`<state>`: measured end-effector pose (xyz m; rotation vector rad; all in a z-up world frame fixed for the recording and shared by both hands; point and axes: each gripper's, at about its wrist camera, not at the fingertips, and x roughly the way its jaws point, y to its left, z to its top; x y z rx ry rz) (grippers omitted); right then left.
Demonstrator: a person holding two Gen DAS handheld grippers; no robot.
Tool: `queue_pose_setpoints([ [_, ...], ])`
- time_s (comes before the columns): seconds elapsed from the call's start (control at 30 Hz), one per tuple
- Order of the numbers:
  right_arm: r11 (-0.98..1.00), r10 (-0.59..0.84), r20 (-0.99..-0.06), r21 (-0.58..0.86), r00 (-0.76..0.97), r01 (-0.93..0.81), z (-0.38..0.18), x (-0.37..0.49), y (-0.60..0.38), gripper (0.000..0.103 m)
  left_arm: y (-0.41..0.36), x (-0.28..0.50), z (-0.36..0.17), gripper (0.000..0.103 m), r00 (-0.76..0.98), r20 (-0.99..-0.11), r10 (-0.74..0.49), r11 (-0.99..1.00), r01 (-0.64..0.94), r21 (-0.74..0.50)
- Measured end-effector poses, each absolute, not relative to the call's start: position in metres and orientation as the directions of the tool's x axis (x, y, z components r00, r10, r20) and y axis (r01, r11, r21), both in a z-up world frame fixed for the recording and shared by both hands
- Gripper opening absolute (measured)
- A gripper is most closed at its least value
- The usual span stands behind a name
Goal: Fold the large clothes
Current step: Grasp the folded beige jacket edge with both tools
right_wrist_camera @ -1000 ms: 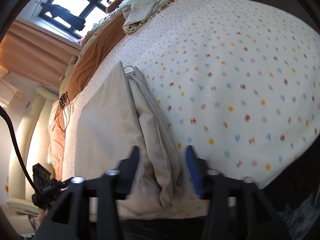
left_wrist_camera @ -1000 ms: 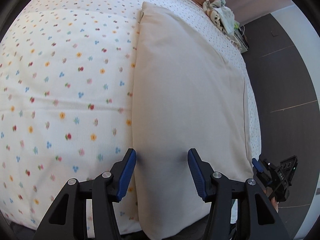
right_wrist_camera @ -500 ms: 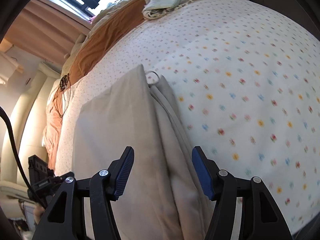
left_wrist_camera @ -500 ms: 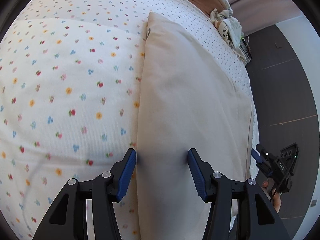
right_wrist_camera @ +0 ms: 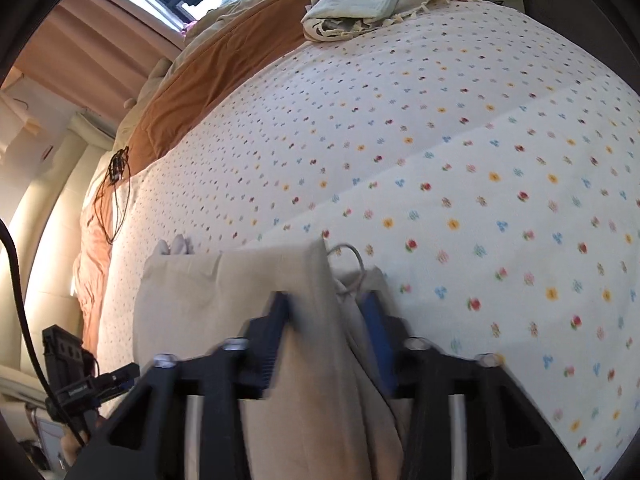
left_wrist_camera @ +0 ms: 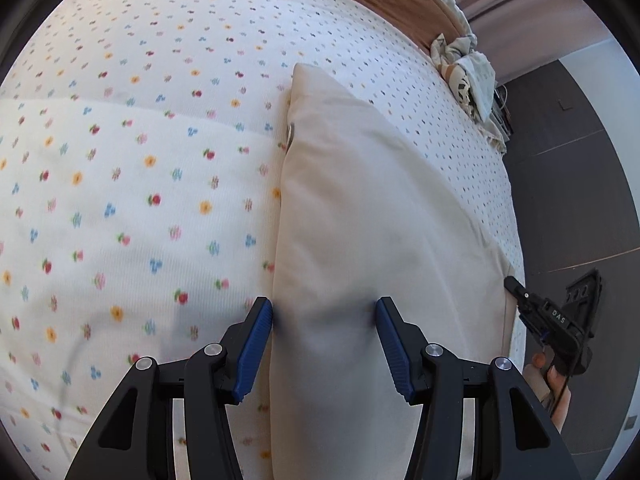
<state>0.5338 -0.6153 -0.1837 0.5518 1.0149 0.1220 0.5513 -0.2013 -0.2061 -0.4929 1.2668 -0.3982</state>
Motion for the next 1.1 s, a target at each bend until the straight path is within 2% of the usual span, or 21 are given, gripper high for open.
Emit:
queue_pose_setpoints([
  [0.1,0.860,0.319,-0.760,0.483,0.566,0.163,-0.180,0.529,-0.621,0.004,-0.205,0.558,-0.204,0.055,0.267,-0.803,-0.533,0.837,0.029,-0.546],
  [0.33,0.857,0.307,-0.797,0.469,0.520,0.213,-0.191,0.522,-0.637,0.006,-0.215,0.564,-0.207,0.055,0.271,-0.815,-0.512,0.853,0.049,-0.520],
  [0.37,0.857,0.313,-0.797,0.471,0.516,0.210,-0.189,0.522,-0.638,0.014,-0.214,0.563,-0.208,0.055,0.273,-0.814,-0.513,0.852,0.049,-0.521],
  [0.4,0.857,0.312,-0.804,0.468,0.506,0.215,-0.187,0.521,-0.641,0.030,-0.212,0.564,-0.209,0.055,0.273,-0.812,-0.516,0.850,0.048,-0.524],
  [0.43,0.856,0.312,-0.807,0.468,0.502,0.220,-0.186,0.520,-0.643,0.040,-0.211,0.564,-0.210,0.055,0.271,-0.811,-0.519,0.848,0.045,-0.528],
  [0.47,0.852,0.312,-0.804,0.472,0.506,0.225,-0.185,0.518,-0.647,0.056,-0.210,0.563,-0.211,0.055,0.269,-0.809,-0.522,0.846,0.041,-0.532],
  [0.5,0.847,0.316,-0.799,0.481,0.511,0.228,-0.185,0.516,-0.651,0.060,-0.210,0.564,-0.212,0.055,0.268,-0.808,-0.525,0.844,0.040,-0.535],
  [0.67,0.797,0.428,-0.787,0.561,0.445,0.226,-0.208,0.516,-0.661,0.060,-0.209,0.563,-0.213,0.055,0.277,-0.803,-0.528,0.842,0.046,-0.537],
  [0.77,0.754,0.531,-0.744,0.634,0.407,0.174,-0.220,0.518,-0.656,0.061,-0.208,0.564,-0.215,0.049,0.281,-0.800,-0.531,0.840,0.046,-0.541],
  [1.03,0.675,0.651,-0.677,0.723,0.345,0.146,-0.238,0.542,-0.640,0.060,-0.206,0.568,-0.220,0.049,0.285,-0.796,-0.534,0.832,0.011,-0.554],
  [1.1,0.642,0.676,-0.650,0.751,0.347,0.157,-0.242,0.546,-0.640,0.056,-0.207,0.571,-0.221,0.049,0.282,-0.795,-0.537,0.829,0.004,-0.559],
])
